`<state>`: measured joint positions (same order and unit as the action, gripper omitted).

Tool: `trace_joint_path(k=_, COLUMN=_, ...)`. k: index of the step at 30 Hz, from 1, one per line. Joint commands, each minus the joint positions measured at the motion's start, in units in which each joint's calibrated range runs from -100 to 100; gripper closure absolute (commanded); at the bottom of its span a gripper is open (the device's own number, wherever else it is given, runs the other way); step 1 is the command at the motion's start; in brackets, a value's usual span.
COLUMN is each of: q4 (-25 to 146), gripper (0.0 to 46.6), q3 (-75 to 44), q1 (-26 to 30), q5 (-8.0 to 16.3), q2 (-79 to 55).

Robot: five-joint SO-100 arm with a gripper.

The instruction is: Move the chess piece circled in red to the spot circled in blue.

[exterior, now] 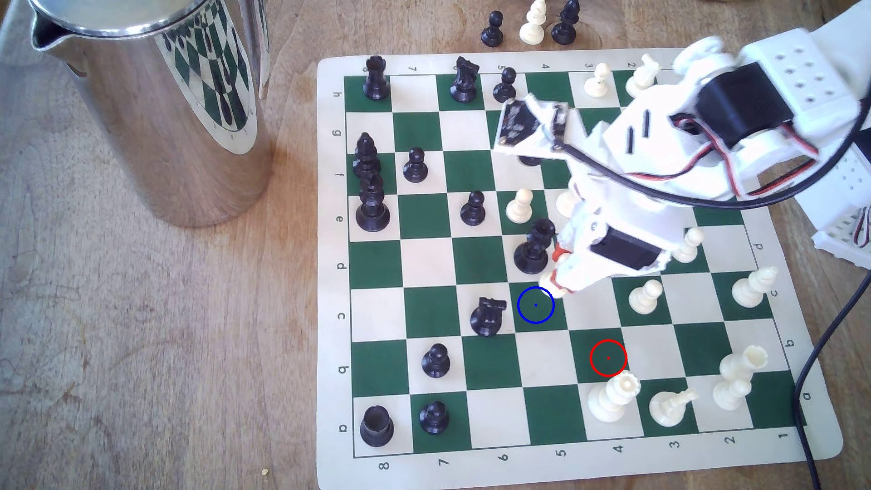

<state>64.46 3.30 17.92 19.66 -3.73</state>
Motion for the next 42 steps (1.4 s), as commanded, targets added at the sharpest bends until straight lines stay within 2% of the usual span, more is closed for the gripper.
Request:
trace_joint_path(k=1, q4=-0.2, gripper=43.9, q3=-5.3, q1=-0.7, q5=-0.1, q2=-0.5)
trace_joint_path(k=36, q4=0.1, gripper=43.4, q3=-12.0, q1=-0.8, q5=-0.6, q2=-13.3)
trace_joint_path(k=42, q4=0.2, gripper=41.2, q3=-12.0, q1=-0.4, q5=-0.6, q2=-14.0)
